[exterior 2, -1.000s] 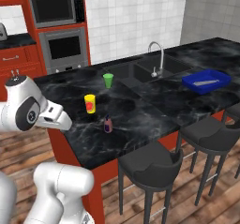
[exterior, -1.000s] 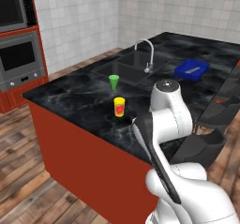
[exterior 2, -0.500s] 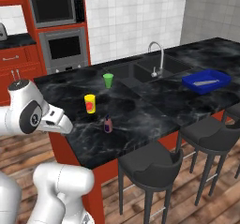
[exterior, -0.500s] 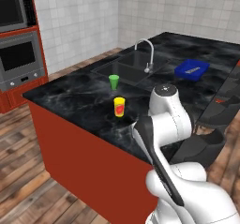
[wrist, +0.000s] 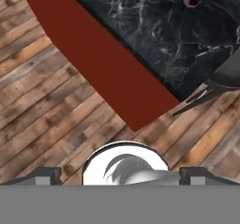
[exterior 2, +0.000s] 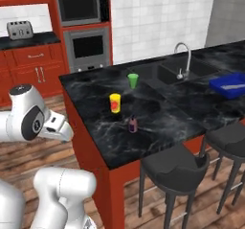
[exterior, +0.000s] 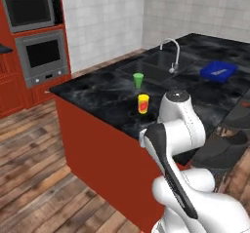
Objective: Place the drinks on the dining counter in a tight cluster.
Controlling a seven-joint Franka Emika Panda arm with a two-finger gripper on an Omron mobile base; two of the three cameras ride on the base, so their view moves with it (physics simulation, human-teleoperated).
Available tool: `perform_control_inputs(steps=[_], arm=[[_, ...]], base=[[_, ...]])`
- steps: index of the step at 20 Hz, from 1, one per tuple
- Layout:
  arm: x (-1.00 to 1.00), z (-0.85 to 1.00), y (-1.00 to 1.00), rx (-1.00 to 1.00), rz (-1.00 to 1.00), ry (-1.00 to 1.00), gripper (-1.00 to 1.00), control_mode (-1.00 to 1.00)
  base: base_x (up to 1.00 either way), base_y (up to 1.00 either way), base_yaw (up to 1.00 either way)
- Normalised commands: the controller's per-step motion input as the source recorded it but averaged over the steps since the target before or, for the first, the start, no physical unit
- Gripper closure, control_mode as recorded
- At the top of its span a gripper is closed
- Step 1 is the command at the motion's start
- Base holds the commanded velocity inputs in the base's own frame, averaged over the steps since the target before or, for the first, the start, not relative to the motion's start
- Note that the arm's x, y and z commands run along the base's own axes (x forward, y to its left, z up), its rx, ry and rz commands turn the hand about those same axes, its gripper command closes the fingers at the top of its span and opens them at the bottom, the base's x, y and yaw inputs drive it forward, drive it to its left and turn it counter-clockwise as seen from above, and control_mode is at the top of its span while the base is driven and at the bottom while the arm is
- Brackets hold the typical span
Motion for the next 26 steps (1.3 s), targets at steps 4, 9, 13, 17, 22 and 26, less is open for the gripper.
perform_control_inputs(steps=[4,9,13,17,22,26], arm=[[0.00,0.00,0.00,0.00,0.00,0.00,-1.00,1.00],[0.00,0.00,0.00,0.00,0.00,0.00,-1.00,1.00],[0.00,0.00,0.00,0.00,0.00,0.00,-1.00,1.00],[0.00,0.00,0.00,0.00,0.00,0.00,-1.00,1.00],[0.00,0.00,0.00,0.00,0.00,0.00,-1.00,1.00],[0.00,0.00,0.00,0.00,0.00,0.00,-1.00,1.00]], base=[[-0.24,1.00,0.72],[-0.03,0.97,0.80],[0.54,0.82,0.67],[1.00,0.79,0.32],[1.00,0.70,0.01],[1.00,0.42,-0.15]])
